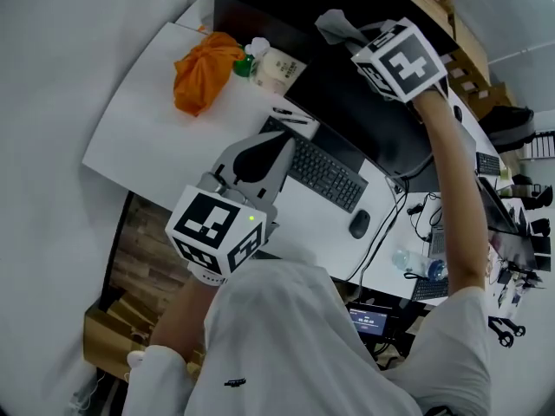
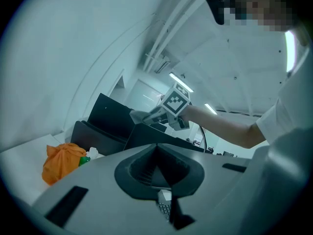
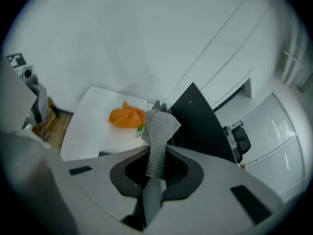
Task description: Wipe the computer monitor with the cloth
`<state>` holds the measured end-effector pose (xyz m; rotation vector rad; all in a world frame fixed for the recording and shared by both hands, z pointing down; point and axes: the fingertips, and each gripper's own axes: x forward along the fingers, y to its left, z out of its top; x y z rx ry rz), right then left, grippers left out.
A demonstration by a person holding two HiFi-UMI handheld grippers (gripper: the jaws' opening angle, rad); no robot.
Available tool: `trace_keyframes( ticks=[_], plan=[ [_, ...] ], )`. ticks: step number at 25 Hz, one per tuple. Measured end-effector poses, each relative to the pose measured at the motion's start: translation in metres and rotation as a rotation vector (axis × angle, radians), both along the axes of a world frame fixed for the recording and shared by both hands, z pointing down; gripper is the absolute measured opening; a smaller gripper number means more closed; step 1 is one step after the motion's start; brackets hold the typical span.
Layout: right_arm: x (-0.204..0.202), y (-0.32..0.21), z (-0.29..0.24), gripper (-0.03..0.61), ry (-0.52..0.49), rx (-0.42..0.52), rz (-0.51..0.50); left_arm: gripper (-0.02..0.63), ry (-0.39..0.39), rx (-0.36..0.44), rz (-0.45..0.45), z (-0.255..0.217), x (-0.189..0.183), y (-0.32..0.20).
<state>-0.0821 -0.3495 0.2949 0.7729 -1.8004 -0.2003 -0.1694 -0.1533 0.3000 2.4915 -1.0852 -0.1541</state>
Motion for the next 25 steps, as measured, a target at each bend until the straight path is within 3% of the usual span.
trace_keyframes(
  ticks=[4, 7, 12, 16, 20, 22, 25],
  plan=[
    [-0.041, 0.001, -0.02, 0.031, -0.419, 0.089, 0.111, 0.019, -0.012, -0.019, -0.008, 0.007, -0.01, 0.0],
    [-0.059, 0.008, -0.016, 0.032, -0.759, 0.082, 0.227, 0.02, -0.033, -0.039, -0.007, 0.015, -0.014, -0.001],
    [-0.062, 0.006, 0.011, 0.032, -1.244, -0.002, 0.489, 0.02, -0.068, -0.08, -0.022, 0.032, -0.027, 0.004],
    [-0.06, 0.0, 0.017, 0.031, -1.589, -0.06, 0.648, 0.019, -0.099, -0.106, -0.034, 0.044, -0.033, 0.01],
    [-0.051, -0.017, 0.019, 0.031, -2.01, -0.16, 0.796, 0.019, -0.117, -0.128, -0.055, 0.05, -0.042, 0.016],
    [-0.043, -0.023, 0.021, 0.031, -2.169, -0.172, 0.847, 0.019, -0.126, -0.14, -0.067, 0.053, -0.046, 0.019],
    [-0.039, -0.03, 0.023, 0.031, -2.289, -0.203, 0.887, 0.02, -0.13, -0.148, -0.076, 0.056, -0.047, 0.022]
  ],
)
